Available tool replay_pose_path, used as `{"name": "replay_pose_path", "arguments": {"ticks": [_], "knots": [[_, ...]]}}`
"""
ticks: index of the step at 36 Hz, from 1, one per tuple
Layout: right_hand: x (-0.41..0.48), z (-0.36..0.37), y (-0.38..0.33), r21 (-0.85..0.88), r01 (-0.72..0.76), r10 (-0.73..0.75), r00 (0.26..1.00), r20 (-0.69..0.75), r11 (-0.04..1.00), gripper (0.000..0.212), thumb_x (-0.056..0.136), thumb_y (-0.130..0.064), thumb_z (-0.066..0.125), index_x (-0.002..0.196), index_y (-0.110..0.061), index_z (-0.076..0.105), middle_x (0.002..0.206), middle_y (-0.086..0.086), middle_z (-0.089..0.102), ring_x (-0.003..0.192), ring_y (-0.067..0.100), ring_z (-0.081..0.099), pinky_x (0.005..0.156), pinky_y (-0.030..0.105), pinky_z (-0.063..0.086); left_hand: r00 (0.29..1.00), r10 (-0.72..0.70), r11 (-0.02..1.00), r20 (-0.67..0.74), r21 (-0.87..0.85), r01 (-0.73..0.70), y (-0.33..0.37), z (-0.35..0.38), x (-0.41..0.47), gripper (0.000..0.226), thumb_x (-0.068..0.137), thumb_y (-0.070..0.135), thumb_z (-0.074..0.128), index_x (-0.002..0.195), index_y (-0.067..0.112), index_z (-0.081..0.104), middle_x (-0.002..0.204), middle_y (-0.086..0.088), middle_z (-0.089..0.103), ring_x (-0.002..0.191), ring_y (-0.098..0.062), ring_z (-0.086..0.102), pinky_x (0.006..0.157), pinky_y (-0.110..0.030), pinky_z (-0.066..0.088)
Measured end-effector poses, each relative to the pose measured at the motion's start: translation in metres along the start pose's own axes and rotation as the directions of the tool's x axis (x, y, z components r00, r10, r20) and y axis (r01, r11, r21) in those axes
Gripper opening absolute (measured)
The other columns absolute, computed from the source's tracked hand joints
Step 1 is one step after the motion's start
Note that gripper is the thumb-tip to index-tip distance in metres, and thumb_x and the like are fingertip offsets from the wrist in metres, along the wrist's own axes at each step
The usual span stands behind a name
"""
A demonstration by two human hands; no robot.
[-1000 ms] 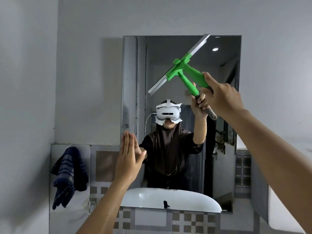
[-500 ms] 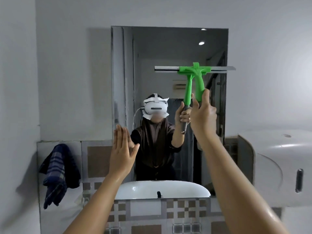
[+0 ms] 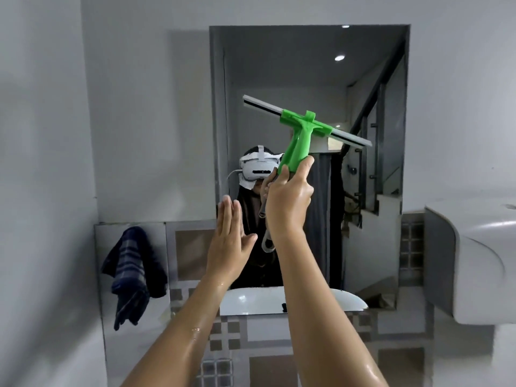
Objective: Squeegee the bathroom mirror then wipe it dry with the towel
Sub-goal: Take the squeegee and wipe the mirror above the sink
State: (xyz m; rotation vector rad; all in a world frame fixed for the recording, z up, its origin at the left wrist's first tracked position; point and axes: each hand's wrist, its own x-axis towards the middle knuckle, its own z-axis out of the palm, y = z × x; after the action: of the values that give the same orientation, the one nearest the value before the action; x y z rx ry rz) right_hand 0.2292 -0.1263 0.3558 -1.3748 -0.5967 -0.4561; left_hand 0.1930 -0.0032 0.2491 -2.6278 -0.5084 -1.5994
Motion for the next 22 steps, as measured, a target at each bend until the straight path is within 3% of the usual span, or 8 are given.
{"name": "replay_pose_path", "arguments": {"ticks": [4,7,10,14,19,22], "knots": [[-0.006,0.013,0.001,-0.077,0.067,-0.065,0.997,0.028,0.995,0.054,0.097,-0.031,0.033,0.145,-0.021,0.010,0.096,0.022,0.064,0.083,0.037,0.064,0.072,0.049,0.055,1.000,0.016,1.000,-0.022,-0.014,-0.016,0.002,0.001,-0.003,0.075,0.090,0.035,0.038,0.143,0.009,-0.008,0.154,-0.007,-0.013,0.142,-0.022,-0.012,0.113,-0.030,0.012],[-0.018,0.012,0.010,-0.168,0.154,-0.139,0.986,0.095,0.974,0.056,0.098,-0.031,0.033,0.147,-0.019,0.008,0.104,0.024,0.062,0.092,0.039,0.061,0.073,0.040,0.050,0.999,0.011,1.000,-0.041,-0.015,-0.012,-0.003,0.006,-0.005,0.072,0.088,0.042,0.024,0.145,0.005,-0.001,0.155,-0.012,-0.004,0.144,-0.025,-0.004,0.116,-0.035,0.013],[-0.028,0.004,0.021,-0.246,0.222,-0.190,0.970,0.148,0.943,0.056,0.099,-0.032,0.032,0.148,-0.021,0.007,0.102,0.022,0.061,0.093,0.039,0.059,0.066,0.036,0.040,0.998,0.029,0.999,-0.052,-0.024,-0.030,-0.007,0.012,-0.010,0.070,0.091,0.038,0.031,0.146,0.004,0.003,0.156,-0.014,0.000,0.144,-0.025,-0.001,0.117,-0.038,0.015],[-0.026,-0.010,0.040,-0.328,0.341,-0.283,0.935,0.212,0.881,0.057,0.098,-0.031,0.033,0.148,-0.019,0.007,0.103,0.019,0.064,0.088,0.037,0.061,0.064,0.039,0.046,0.998,0.016,1.000,-0.055,-0.014,-0.017,-0.006,0.019,-0.020,0.079,0.092,0.029,0.053,0.147,0.011,0.000,0.156,-0.008,-0.007,0.144,-0.020,-0.007,0.118,-0.036,0.009],[-0.011,-0.029,0.063,-0.356,0.518,-0.436,0.853,0.287,0.778,0.056,0.096,-0.021,0.040,0.146,-0.014,0.017,0.095,0.018,0.067,0.078,0.037,0.063,0.058,0.040,0.049,0.998,-0.041,0.999,-0.040,-0.022,0.040,-0.002,0.028,-0.035,0.080,0.093,0.030,0.051,0.147,0.016,-0.006,0.156,-0.004,-0.011,0.144,-0.017,-0.010,0.118,-0.037,0.006],[0.005,-0.040,0.074,-0.388,0.616,-0.531,0.788,0.311,0.686,0.054,0.093,-0.020,0.049,0.142,-0.010,0.030,0.077,0.017,0.066,0.057,0.036,0.061,0.042,0.027,0.036,0.996,-0.073,0.996,-0.043,-0.044,0.072,0.002,0.033,-0.044,0.080,0.094,0.029,0.051,0.147,0.016,-0.007,0.156,-0.003,-0.013,0.143,-0.016,-0.012,0.118,-0.038,0.005]]}}
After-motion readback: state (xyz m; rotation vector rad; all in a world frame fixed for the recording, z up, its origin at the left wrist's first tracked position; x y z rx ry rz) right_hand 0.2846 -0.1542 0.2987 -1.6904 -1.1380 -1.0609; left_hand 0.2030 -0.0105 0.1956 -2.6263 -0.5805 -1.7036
